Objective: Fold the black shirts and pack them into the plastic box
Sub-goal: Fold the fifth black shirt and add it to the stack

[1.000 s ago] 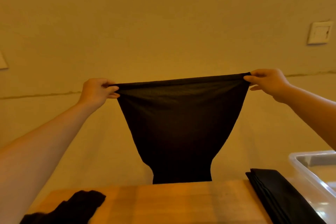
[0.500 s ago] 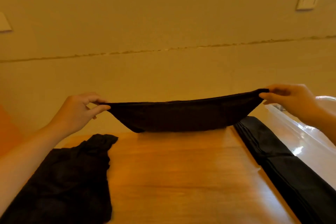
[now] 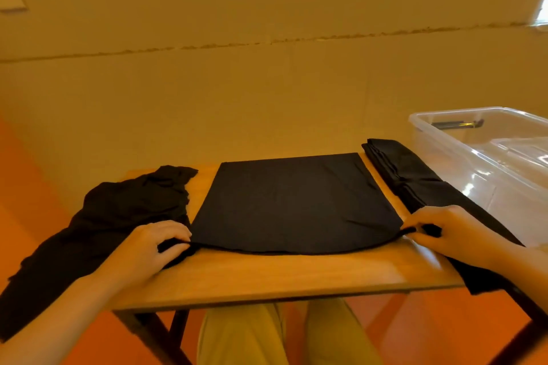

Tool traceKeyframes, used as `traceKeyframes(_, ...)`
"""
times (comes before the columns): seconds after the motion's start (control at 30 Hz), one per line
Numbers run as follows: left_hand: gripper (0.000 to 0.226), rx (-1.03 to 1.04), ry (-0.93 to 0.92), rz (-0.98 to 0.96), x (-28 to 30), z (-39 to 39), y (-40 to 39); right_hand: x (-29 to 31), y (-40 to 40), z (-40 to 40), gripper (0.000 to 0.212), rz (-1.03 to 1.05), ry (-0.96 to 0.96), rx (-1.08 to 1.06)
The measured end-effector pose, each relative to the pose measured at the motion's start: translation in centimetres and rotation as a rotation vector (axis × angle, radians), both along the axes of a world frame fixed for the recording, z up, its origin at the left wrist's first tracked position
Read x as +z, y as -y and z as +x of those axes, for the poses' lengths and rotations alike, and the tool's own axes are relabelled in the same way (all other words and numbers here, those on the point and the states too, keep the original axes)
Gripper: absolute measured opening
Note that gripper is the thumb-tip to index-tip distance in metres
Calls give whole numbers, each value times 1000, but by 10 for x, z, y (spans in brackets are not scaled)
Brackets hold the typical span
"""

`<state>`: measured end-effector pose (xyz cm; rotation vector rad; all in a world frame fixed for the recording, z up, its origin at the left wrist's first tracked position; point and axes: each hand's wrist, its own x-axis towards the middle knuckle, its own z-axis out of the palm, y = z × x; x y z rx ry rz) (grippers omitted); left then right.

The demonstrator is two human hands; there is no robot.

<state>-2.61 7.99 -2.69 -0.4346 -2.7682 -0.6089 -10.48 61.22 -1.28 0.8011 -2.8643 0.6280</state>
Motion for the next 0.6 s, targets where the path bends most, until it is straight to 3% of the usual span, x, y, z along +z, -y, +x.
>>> traceKeyframes(0.1,17,22,-21,-29,-3,23,-2,-8,-4,13,22,-37,-29,49)
traceKeyframes(0.2,30,26,-30,-44,-4,39,-5,-8,-3,27,43,-103,4,56)
traceKeyframes(0.33,25,40,-5,-51,-8,50,-8,-8,-1,39,54,-120,10,74)
traceKeyframes(0.43,9,41,35,-32,-10,55,-13,-5,7,49,20,-90,28,62)
traceKeyframes(0.53,7,35,87,6,-10,60,-13,-8,4,49,37,-87,41,88)
traceKeyframes(0.6,6,30,127,18,-7,64,-14,-9,1,50,37,-96,66,107)
